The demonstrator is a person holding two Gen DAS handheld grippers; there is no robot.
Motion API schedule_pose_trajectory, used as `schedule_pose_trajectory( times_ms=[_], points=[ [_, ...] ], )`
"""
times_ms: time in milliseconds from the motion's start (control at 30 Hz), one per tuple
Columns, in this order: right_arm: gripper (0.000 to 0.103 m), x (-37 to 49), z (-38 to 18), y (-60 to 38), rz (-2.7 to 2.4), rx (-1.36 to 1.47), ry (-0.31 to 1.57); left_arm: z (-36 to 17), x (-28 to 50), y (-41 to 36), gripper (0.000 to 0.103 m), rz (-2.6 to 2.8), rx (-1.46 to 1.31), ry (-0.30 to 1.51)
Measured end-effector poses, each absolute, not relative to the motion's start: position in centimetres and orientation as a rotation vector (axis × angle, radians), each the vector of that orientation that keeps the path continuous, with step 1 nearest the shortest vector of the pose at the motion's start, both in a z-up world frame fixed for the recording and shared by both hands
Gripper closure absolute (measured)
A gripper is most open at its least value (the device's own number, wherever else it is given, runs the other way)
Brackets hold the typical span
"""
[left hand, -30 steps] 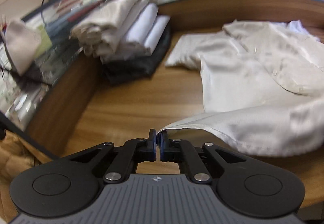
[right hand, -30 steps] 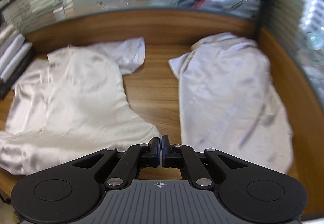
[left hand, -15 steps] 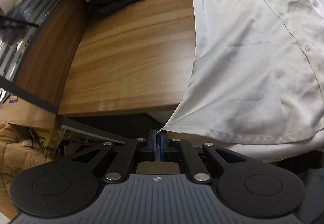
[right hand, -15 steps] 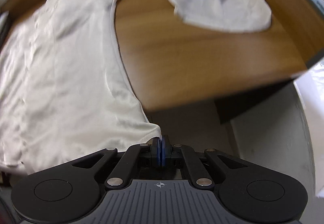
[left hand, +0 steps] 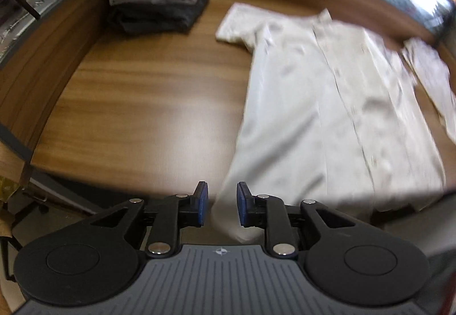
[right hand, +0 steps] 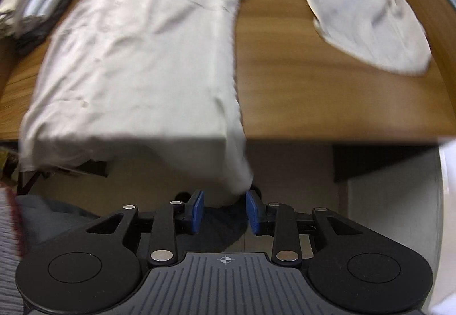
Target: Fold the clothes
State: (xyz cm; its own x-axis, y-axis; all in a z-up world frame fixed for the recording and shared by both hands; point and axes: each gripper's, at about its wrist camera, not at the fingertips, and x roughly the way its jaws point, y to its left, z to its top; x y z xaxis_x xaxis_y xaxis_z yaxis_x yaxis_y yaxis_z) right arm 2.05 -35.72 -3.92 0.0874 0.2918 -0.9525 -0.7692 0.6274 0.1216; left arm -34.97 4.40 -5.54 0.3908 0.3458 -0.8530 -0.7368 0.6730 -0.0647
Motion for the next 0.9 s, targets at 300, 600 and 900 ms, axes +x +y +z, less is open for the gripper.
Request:
schedule_pose_trajectory(
  times_ms=[300, 600, 900],
  points=[
    [0.067, 7.3, -2.7, -32.3, 0.797, -0.362, 1.122, -5.0, -28.7, 11.1, 0.071, 0.865, -0.645, 0.751],
    [0.066, 15.7, -4.6, -27.2, 0.769, -0.180, 1.104, -5.8, -22.0, 16.1, 0.068, 0.948, -0.808, 0.660],
    [0.059, 20.0, -7.6, -20.5, 0.716, -0.072, 1.157, -6.7, -18.2, 18.1, 0.061, 0.899, -0.821, 0.678]
  ],
)
